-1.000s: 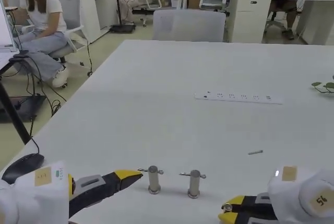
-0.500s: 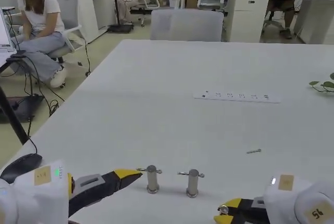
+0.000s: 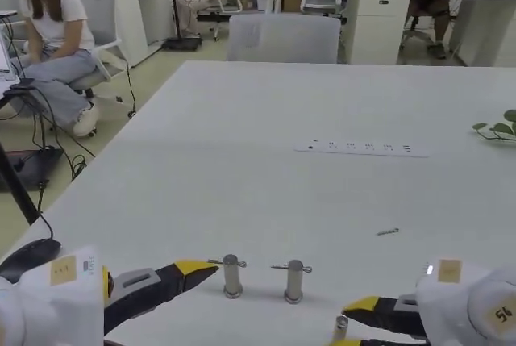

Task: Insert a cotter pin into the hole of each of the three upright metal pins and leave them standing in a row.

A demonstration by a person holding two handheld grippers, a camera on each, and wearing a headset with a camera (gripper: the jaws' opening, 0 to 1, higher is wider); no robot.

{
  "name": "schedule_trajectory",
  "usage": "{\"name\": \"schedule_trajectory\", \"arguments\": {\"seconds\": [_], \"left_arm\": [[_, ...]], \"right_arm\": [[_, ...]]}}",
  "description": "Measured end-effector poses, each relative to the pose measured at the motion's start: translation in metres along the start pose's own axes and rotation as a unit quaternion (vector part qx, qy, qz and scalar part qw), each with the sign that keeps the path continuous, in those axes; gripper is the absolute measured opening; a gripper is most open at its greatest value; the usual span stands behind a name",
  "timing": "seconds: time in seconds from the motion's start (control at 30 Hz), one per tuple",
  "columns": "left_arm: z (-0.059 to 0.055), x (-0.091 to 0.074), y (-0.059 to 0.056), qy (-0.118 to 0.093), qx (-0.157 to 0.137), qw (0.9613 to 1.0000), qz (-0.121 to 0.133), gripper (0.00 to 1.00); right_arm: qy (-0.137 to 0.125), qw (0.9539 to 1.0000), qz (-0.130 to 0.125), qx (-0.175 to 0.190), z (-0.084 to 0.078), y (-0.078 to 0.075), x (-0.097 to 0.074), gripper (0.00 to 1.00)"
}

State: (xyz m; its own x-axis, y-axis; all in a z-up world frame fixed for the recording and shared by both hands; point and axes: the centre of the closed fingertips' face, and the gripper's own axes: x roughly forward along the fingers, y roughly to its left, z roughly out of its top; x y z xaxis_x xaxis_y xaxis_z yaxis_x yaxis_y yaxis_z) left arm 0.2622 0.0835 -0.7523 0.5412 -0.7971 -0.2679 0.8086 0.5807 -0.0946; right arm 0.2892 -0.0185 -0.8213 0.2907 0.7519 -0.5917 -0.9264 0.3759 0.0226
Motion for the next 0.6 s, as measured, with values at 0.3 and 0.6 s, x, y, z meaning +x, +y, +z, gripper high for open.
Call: {"name": "schedule_trajectory", "arguments": {"seconds": [0.3, 0.6], "left_arm": [[0.0, 0.001, 0.001, -0.001, -0.001, 1.0, -0.001, 0.71], [-0.003, 0.003, 0.0, -0.001, -0.006, 1.0, -0.002, 0.7]], "right_arm": [[0.011, 0.9997, 0.021, 0.007, -0.012, -0.007, -0.017, 0.31], [0.043, 0.9989, -0.011, -0.011, -0.02, -0.063, -0.045, 0.3]]}}
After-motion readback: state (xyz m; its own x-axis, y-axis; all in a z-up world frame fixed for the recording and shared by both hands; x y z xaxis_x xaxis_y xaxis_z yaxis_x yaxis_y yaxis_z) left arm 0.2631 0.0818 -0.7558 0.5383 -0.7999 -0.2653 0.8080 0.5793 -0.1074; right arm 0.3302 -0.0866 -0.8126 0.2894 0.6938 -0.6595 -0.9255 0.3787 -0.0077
